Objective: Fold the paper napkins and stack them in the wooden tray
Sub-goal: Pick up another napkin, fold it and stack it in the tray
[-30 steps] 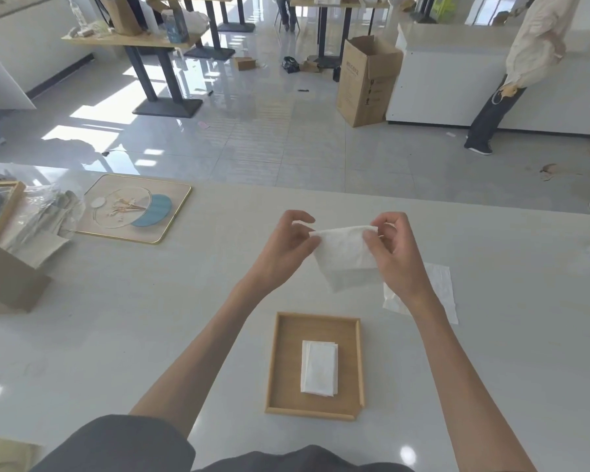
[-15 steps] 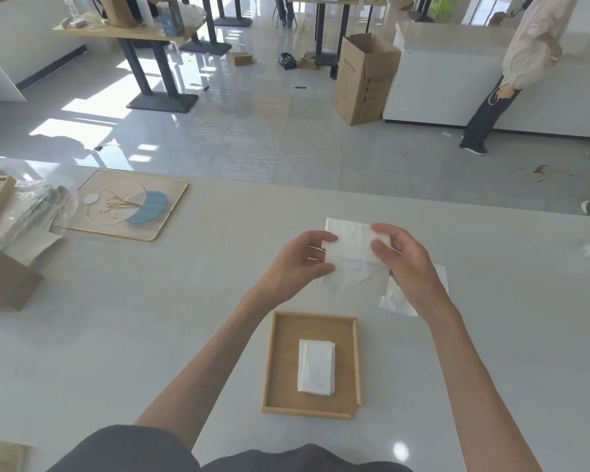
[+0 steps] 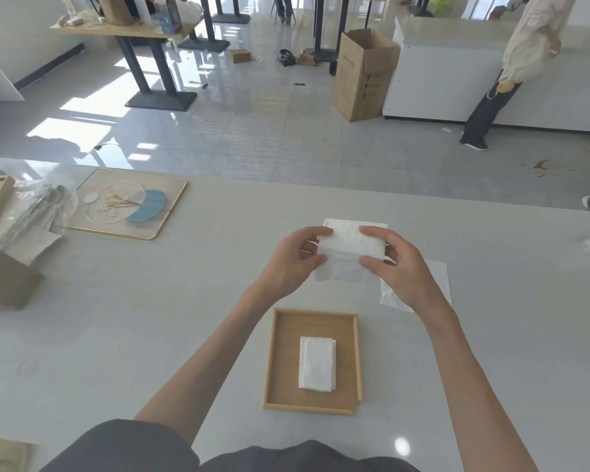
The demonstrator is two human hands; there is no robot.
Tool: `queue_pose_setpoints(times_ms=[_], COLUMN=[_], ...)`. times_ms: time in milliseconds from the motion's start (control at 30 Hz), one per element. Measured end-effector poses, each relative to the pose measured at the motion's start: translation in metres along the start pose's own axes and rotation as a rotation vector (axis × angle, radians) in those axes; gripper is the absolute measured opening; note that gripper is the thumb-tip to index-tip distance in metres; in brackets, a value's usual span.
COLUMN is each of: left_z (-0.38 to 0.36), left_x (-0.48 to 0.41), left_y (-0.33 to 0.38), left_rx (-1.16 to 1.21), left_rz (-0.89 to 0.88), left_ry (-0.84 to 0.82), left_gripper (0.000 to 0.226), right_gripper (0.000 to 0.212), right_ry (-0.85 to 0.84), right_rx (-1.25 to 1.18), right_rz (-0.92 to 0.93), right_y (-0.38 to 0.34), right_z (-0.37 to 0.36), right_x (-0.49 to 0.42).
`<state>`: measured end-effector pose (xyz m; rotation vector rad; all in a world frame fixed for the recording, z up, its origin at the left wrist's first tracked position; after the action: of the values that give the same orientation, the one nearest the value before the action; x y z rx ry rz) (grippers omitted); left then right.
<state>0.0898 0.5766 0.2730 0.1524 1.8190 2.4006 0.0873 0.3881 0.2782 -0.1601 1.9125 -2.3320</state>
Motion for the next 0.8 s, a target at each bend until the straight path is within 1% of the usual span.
queue_pose_setpoints(times_ms=[167,467,533,667,733,800], left_z=[0.001,-0.004,-0.004,-0.001,0.001,0.002], left_x=[0.001,0.0,0.0,-0.001,-0.002,-0.002], left_y=[0.001,0.001,0.0,-0.002,-0.001,0.001], left_rx=[-0.037,-0.058,-0.07,-0.143,-0.185,-0.233], left_rz=[-0.007,0.004,0.009,0.019,0.007,-0.004], left_ry=[-0.009,-0.027,-0.02,0.023,0.037,0.034], left_gripper=[0.045,0.045,0.044,0.041,0.038,0.034], right_gripper=[0.049,0.047,0.051,0.06,0.056,0.045], right_ry=[-0.031,-0.027,-0.027,-0.038,-0.04,-0.016], right_rx=[-0.027,-0.018,0.014,0.187,0.218,0.211], right_rz=[-0.023,-0.049,-0.054,-0.033,-0.014,0.003], right_y=[0.005,0.005,0.006,0.005,0.003,0.0], right_z=[0.0,0.01,0.011,0.004,0.0,0.0], right_x=[0.002,0.001,0.001,0.003,0.004,0.003])
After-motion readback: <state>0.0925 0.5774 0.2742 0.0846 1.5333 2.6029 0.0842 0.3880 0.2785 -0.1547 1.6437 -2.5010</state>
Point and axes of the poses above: each hand's wrist, its own x-axis away from the middle knuckle, its own z-axis out of the back of the hand, y = z × x, the point moved 10 cm from there along -x, towards the middle knuckle, and after that the axes turned 1 degree about -x, right-handed, at the moved point
